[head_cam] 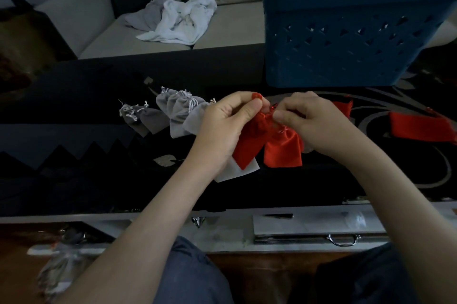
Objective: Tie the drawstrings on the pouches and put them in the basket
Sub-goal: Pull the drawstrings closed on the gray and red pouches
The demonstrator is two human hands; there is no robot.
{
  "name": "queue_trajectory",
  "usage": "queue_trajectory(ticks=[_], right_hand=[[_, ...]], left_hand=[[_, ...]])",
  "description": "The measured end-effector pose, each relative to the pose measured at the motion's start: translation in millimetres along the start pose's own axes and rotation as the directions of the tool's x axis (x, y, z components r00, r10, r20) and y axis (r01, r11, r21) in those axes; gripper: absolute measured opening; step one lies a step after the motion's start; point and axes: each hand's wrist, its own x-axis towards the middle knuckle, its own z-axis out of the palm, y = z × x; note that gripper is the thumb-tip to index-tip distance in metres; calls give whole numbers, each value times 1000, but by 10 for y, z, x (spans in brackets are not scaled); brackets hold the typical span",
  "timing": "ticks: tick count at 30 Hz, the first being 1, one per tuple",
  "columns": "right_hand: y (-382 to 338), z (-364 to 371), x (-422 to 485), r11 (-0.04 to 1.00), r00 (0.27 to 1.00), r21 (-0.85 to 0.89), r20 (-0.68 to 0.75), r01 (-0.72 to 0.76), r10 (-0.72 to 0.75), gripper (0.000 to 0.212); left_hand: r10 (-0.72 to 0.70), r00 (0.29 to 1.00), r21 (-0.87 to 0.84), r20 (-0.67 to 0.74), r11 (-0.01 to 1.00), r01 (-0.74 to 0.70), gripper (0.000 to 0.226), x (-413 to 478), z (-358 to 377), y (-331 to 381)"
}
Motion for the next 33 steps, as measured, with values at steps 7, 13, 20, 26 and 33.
queue_trajectory(ticks=[7,13,20,26,33], right_hand=[[109,-44,-5,890,963,373,156,-261,217,36],[-24,24,-57,380,927,864,220,-330,304,25],[-28,125,-106,745,998,664,53,-62,36,20],[-28,187,-101,937,989,318,-94,143,-118,14],[-41,259,-91,957,978,251,-181,146,-102,25]], left_hand=[[-49,998,116,40,992,44,21,-34,58,-25],[-82,986,224,-145,968,113,17,-37,113,-65],[-39,969,272,-246,956,108,8,-103,210,-95],[-49,971,311,-235,943,122,13,-108,201,-70],[-48,979,364,-201,924,119,22,-128,232,-54]])
